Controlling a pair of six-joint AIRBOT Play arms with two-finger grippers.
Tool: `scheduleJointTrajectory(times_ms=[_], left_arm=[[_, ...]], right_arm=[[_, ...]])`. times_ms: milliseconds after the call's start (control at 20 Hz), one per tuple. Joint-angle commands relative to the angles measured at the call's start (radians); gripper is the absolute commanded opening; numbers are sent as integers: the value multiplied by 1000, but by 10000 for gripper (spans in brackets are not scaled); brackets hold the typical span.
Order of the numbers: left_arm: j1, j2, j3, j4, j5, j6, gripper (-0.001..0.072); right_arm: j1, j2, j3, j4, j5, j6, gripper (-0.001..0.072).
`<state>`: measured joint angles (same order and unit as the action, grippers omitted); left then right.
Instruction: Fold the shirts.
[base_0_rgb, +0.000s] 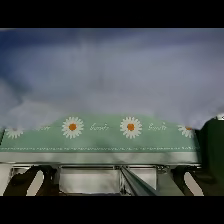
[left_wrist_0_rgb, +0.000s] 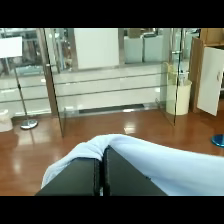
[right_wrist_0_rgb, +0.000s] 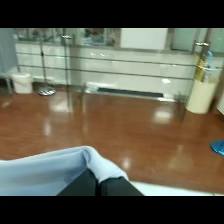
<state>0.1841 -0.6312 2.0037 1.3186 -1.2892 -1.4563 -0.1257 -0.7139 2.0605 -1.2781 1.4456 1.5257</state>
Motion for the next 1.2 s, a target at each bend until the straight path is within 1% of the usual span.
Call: scheduleJointTrajectory(times_ms=[0, 100, 200, 250, 350, 450, 550, 650, 750, 900, 950, 1000, 1050, 1100, 1150], left_arm=[[-242, 79, 5, 391, -148, -129, 19], [-314, 70, -19, 498, -268, -162, 19], [-337, 70, -112, 496, -313, -181, 19], [-337, 69, -175, 496, -317, -181, 19], [-336, 60, -335, 496, -304, -181, 19], [-335, 27, -503, 497, -241, -190, 19], [-325, -37, -651, 496, -100, -225, 19], [-312, -144, -741, 492, 43, -281, 19], [-303, -298, -755, 475, 152, -298, 19], [-288, -567, -704, 468, 309, -357, 20], [-283, -656, -665, 468, 338, -378, 20], [-279, -752, -608, 465, 360, -399, 20], [-272, -839, -544, 461, 362, -431, 20], [-263, -931, -466, 449, 353, -475, 19], [-256, -1009, -393, 415, 343, -486, 20]], right_arm=[[1, 43, -6, -97, 193, 38, 17], [1, 42, -71, -68, 285, 54, 17], [1, 43, -177, 1, 324, 64, 17], [1, 42, -246, 46, 311, 63, 17], [1, 42, -404, 100, 237, 47, 17], [1, 27, -566, 113, 140, 20, 17], [1, -21, -700, 114, 23, -3, 16], [1, -116, -774, 124, -85, -25, 16], [1, -248, -782, 148, -169, -56, 16], [1, -471, -782, 236, -336, -122, 16], [1, -548, -775, 266, -398, -146, 16], [1, -619, -760, 308, -453, -192, 16], [1, -697, -729, 343, -499, -220, 16], [1, -769, -683, 350, -516, -220, 16], [1, -846, -623, 350, -522, -219, 16]])
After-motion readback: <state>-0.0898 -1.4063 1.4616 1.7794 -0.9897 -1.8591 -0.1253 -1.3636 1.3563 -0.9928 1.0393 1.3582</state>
